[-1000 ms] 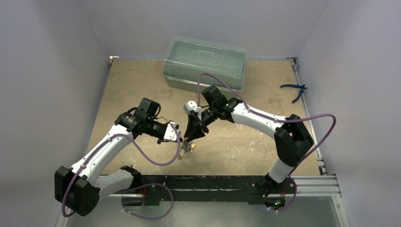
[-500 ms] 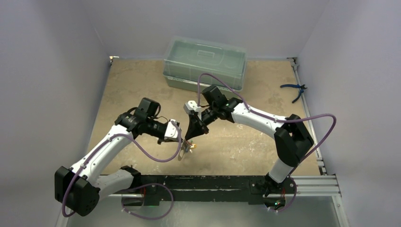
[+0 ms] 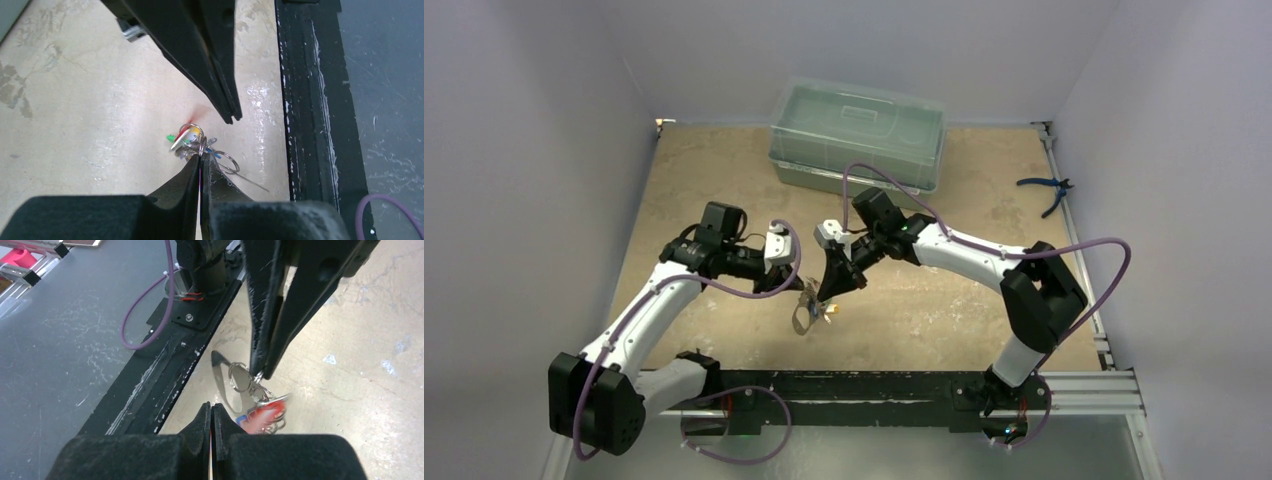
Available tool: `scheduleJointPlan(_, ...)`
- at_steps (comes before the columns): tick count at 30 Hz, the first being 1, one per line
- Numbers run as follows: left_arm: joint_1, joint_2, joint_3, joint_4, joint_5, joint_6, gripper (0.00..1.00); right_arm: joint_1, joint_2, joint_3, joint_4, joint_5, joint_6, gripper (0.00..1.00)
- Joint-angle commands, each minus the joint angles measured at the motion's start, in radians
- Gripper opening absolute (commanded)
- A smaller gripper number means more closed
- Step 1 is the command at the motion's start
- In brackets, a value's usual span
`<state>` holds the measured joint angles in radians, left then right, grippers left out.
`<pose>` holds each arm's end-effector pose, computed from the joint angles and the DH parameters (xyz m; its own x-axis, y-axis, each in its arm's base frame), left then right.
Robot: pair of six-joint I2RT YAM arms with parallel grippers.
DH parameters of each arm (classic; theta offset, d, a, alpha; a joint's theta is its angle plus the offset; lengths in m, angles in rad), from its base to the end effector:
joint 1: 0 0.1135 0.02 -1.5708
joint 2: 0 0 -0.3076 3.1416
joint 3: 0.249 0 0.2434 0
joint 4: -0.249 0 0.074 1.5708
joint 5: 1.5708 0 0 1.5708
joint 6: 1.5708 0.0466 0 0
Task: Remove the keys from the keyring
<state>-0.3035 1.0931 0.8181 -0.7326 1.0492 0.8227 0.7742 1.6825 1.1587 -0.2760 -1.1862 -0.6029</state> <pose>0.1538 -0.0905 0.2981 -0.1159 0.4190 -0.9005 0.9932 0.0441 -0.1074 0.2217 0.2772 0.2875 -0.0118 -0.3091 -0.9510 -0.8873 -0.4353 0.1525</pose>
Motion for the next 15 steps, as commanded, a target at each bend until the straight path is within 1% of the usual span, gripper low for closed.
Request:
scheduleJointPlan(1,0.018,0.004,-0.015,0.115,0.075,-0.134,0.00,0.010,-0.017,-0.015,0.034,0.022,0.019,0.00)
scheduleJointPlan(6,0.020,0.009,-0.028,0.126,0.085,-0.147,0.00,0.011,-0.013,-0.014,0.045,0.025,0.026,0.00)
scheduleJointPlan(8,0.020,0.008,-0.021,0.077,0.085,-0.074,0.00,0.008,-0.019,-0.014,0.027,0.010,0.006,0.00)
scheduleJointPlan(9,0.020,0.009,-0.013,0.029,0.080,-0.005,0.00,0.000,-0.026,-0.012,0.014,0.010,-0.010,0.00)
scheduleJointPlan(10,0.018,0.009,0.000,-0.016,0.073,0.062,0.00,-0.014,-0.032,-0.006,0.001,0.007,-0.018,0.02)
scheduleJointPlan(11,0.018,0.011,0.008,-0.053,0.066,0.109,0.00,-0.033,-0.036,0.003,-0.014,0.005,-0.026,0.11)
scheduleJointPlan(13,0.018,0.017,0.023,-0.103,0.060,0.174,0.00,-0.066,-0.041,0.035,-0.055,0.015,-0.053,0.31)
scheduleJointPlan(14,0.016,0.017,0.030,-0.114,0.061,0.188,0.00,-0.075,-0.047,0.044,-0.063,0.022,-0.059,0.39)
scheduleJointPlan(15,0.013,0.019,0.031,-0.118,0.062,0.191,0.00,-0.077,-0.052,0.054,-0.063,0.029,-0.061,0.44)
